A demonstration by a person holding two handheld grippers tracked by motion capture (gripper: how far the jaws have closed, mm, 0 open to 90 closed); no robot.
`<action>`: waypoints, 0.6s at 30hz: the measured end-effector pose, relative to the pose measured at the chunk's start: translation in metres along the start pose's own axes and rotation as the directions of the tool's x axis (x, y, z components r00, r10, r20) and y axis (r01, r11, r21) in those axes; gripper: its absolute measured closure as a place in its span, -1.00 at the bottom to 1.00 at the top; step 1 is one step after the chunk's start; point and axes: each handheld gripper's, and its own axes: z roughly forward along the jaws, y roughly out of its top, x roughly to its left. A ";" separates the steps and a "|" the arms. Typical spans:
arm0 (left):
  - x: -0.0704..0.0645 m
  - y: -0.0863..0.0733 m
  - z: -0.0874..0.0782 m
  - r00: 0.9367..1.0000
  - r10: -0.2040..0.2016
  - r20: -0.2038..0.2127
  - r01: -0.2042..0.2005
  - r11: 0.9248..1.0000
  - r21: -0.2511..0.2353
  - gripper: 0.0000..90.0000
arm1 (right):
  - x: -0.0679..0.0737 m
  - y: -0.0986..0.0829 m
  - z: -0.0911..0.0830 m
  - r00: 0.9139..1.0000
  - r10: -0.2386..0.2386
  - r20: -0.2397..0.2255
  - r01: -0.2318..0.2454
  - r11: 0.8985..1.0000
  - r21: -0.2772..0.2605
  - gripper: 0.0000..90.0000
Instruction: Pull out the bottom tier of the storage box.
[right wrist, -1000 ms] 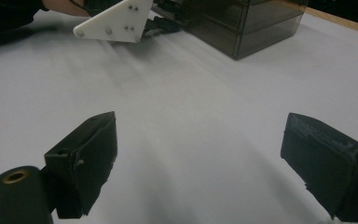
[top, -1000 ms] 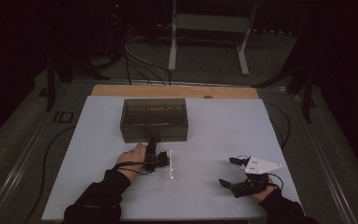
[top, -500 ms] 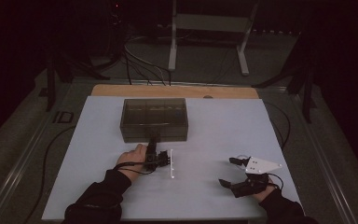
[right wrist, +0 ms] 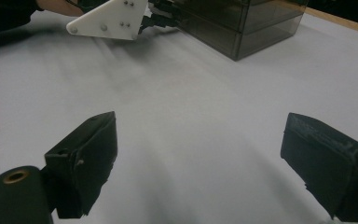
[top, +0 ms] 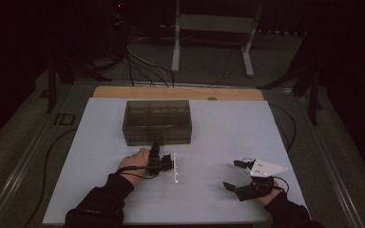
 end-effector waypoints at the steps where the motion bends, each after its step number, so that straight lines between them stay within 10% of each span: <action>1: 0.000 0.000 -0.001 1.000 0.000 0.002 0.000 1.000 -0.001 0.79 | 0.000 0.000 0.000 1.000 0.000 0.000 0.000 1.000 0.000 -0.76; 18: -0.008 -0.004 -0.017 1.000 0.020 0.009 -0.020 1.000 -0.019 0.78 | 0.000 0.000 0.000 1.000 0.000 0.001 0.000 1.000 0.001 -0.76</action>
